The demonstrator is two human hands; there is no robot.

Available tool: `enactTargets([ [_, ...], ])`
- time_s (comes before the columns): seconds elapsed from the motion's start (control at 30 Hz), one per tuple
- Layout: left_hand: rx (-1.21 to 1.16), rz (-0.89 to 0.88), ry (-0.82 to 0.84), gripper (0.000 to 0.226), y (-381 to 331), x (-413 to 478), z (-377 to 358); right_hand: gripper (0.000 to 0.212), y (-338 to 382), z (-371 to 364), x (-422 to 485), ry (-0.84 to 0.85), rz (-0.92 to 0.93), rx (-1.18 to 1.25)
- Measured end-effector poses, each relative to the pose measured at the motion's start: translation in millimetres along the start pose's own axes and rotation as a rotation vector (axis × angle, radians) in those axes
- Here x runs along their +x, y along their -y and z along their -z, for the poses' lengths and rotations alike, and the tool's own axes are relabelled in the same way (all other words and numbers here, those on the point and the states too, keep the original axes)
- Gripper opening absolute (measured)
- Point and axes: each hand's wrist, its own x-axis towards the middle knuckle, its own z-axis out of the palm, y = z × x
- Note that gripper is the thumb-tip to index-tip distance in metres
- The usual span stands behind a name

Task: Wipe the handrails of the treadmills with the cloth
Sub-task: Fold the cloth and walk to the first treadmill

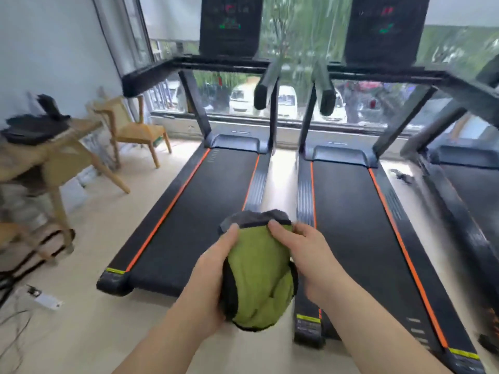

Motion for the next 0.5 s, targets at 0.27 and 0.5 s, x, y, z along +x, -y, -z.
enactTargets([
  [0.27, -0.064, 0.091, -0.101, 0.030, -97, 111, 79, 0.026, 60, -127, 125, 0.186, 0.081, -0.275],
  [0.5, 0.095, -0.188, -0.250, 0.030, -190, 245, 129, 0.043, 110, -200, 278, 0.312, 0.066, -0.228],
])
